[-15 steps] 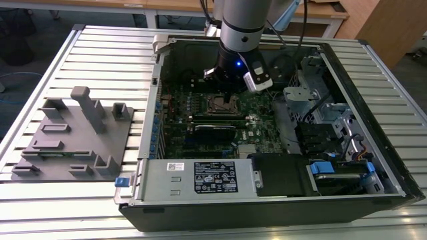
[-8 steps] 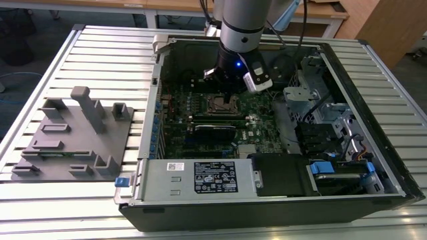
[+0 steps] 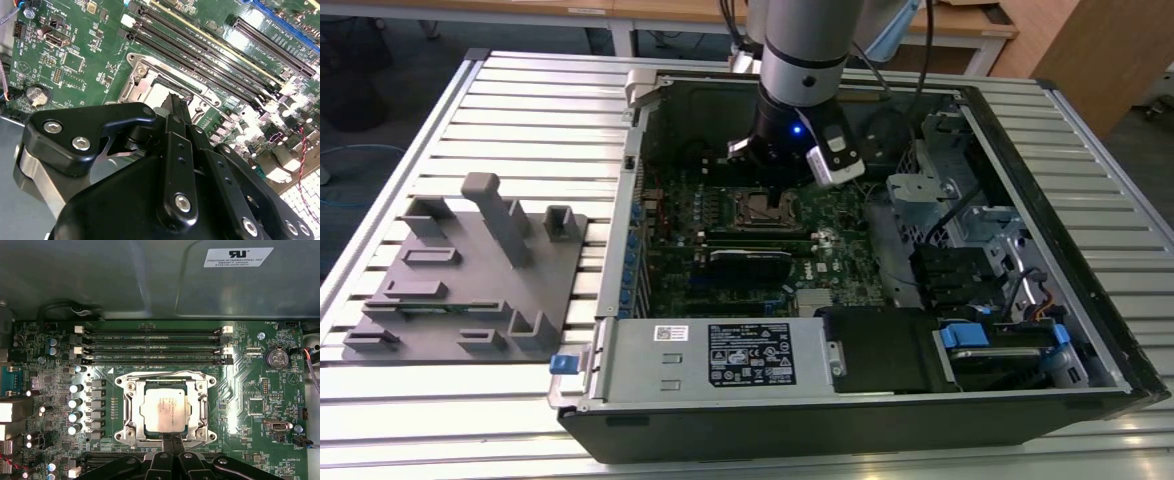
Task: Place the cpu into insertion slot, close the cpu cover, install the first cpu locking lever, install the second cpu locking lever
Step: 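Install the second cpu locking lever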
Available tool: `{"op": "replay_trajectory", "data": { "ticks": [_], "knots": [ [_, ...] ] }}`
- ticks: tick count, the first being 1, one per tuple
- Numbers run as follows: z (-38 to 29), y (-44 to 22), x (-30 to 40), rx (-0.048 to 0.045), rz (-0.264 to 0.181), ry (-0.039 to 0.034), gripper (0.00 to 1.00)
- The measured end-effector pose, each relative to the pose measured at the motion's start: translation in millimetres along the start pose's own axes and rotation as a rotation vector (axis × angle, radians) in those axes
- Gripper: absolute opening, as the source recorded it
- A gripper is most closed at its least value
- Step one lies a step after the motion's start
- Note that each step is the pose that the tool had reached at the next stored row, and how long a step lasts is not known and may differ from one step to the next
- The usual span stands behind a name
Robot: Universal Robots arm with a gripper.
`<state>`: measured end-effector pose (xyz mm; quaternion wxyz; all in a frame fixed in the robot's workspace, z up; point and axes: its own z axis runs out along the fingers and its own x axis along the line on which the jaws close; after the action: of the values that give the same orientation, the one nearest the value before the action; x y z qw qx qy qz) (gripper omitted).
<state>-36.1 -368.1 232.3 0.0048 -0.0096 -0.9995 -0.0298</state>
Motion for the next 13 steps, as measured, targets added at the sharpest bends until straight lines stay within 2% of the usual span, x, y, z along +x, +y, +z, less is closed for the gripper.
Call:
{"op": "replay_trajectory", "data": {
  "ticks": [8, 13],
  "knots": [
    [2.3, -1.2, 0.9, 0.0026, 0.0, -0.001, 0.1],
    [2.9, -3.3, 4.0, 0.0025, 0.0, -0.0027, 0.1]
  ]
}}
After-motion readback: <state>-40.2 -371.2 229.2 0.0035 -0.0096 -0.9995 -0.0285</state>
